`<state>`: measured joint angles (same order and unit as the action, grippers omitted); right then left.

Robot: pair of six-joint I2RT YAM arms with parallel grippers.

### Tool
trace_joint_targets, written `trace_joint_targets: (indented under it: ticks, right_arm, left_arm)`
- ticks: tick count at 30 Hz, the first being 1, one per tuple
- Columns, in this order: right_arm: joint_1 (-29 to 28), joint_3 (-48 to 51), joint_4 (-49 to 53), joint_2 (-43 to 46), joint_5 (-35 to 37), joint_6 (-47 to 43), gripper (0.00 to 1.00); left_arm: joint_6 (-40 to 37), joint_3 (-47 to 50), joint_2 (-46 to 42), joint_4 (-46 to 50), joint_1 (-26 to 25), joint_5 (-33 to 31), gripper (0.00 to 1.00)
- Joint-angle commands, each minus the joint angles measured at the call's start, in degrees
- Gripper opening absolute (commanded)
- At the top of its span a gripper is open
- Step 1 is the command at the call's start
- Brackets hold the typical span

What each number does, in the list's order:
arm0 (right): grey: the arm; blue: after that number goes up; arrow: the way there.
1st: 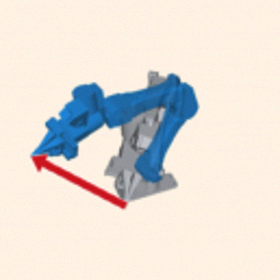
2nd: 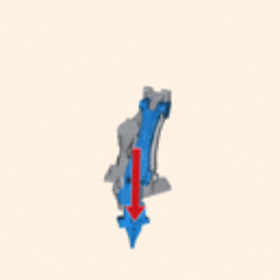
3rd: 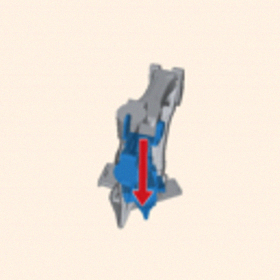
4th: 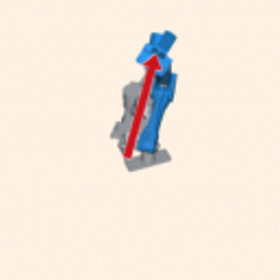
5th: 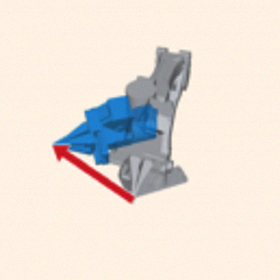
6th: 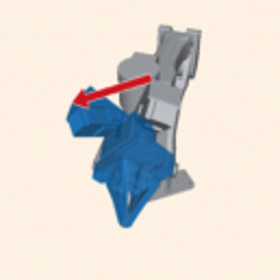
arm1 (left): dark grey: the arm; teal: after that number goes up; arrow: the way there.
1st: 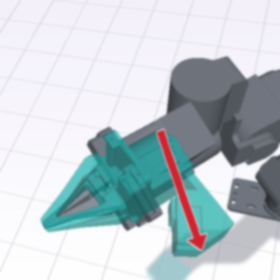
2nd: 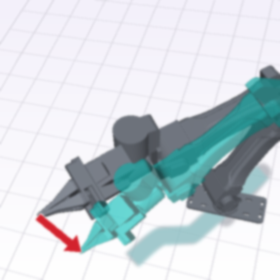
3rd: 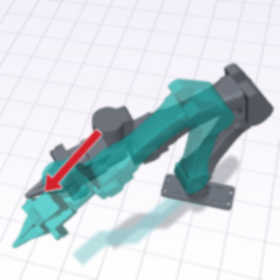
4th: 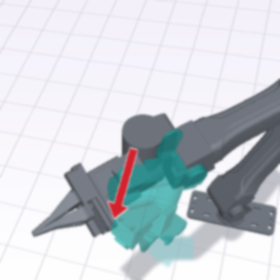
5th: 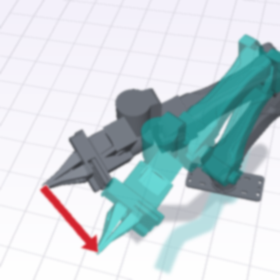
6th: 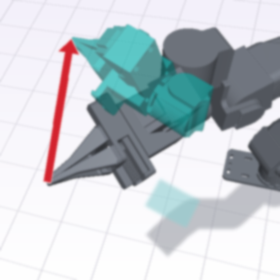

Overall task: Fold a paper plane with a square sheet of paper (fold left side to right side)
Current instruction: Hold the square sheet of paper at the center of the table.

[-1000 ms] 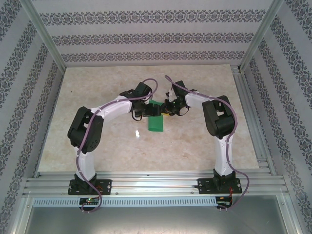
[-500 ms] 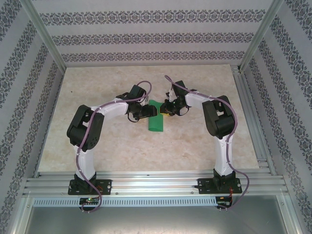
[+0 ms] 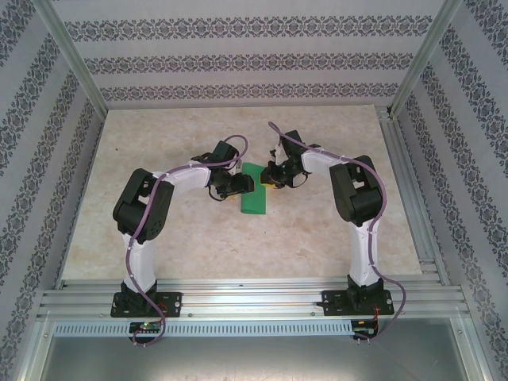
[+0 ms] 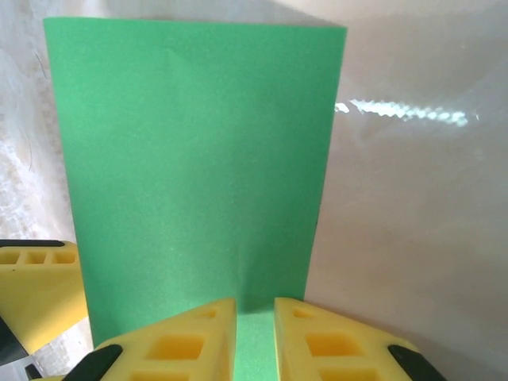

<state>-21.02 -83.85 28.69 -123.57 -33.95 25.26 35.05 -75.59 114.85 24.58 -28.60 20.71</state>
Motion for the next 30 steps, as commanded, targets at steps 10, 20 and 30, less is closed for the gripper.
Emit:
trace_joint_targets:
  ticks: [10,20,30]
  right_arm:
    - [0.48,-3.23,2.64,3.08,2.24,-2.35,0.27]
    - [4.72,4.74,-0.69,7.20,3.49,-1.88,0.30]
    - [5.48,6.96,-0.91,6.06,4.61,-2.41,0.29]
  left_arm:
    - [0.83,-0.68,2.84,-2.19,-0.43,0.07,0.60]
    - [0.99,-2.09,2.58,-1.73,-1.20,0.54,0.60]
    - [-0.63,-2.67,2.87,0.92,-1.37,-1.15,0.57]
